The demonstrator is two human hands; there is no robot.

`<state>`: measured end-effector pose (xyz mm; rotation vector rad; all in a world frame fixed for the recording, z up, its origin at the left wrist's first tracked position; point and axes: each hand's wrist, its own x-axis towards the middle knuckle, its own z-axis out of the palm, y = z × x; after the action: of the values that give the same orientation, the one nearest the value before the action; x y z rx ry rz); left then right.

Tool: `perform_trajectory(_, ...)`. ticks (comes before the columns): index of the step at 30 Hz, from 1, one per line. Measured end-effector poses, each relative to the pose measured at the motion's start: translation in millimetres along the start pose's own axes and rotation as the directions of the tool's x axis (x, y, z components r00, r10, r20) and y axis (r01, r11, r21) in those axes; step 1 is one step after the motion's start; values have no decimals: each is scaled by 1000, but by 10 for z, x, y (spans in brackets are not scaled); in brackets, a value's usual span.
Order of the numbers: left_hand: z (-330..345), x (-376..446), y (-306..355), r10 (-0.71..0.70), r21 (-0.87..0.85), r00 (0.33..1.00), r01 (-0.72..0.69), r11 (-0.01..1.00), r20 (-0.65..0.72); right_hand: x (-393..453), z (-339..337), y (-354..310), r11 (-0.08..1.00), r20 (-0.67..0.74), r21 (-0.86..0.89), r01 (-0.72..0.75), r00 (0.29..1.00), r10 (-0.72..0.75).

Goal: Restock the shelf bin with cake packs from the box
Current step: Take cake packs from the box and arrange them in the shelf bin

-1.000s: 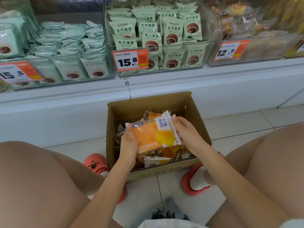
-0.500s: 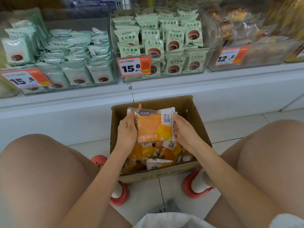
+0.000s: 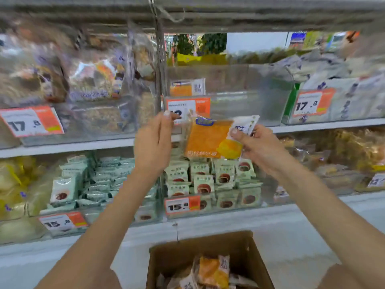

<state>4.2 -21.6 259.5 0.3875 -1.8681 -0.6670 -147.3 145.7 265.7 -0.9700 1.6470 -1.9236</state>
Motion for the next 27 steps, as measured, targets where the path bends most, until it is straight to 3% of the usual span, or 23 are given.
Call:
perform_trajectory(3, -20, 527, 156, 260, 299, 961, -222, 928, -93, 467, -90, -575, 990, -17, -2, 142, 990, -142)
perform_trajectory(6, 113, 871, 145, 421, 445, 907, -390, 806, 33, 875, -140, -1019, 976, -4, 53, 213, 977, -213)
perform_trajectory(9, 336, 1068, 84, 439, 565, 859, -505, 652, 262, 1336, -146, -1296, 983, 22, 21, 183, 983, -183)
perform_trajectory(12, 510, 1074, -30, 390, 675, 865, -494, 547, 316, 1813, -104, -1273, 991, 16, -110, 82, 997, -80)
perform_trajectory(16, 653, 1133, -194, 545, 667, 835, -453, 592, 83, 2362, 112, -1011, 973, 20, -230, 24, 1000, -19)
perform_trajectory(27, 752, 1150, -334, 663, 686, 749, -476, 550, -12, 2838, 461, -333, 910, 176, -415, -14, 980, 95)
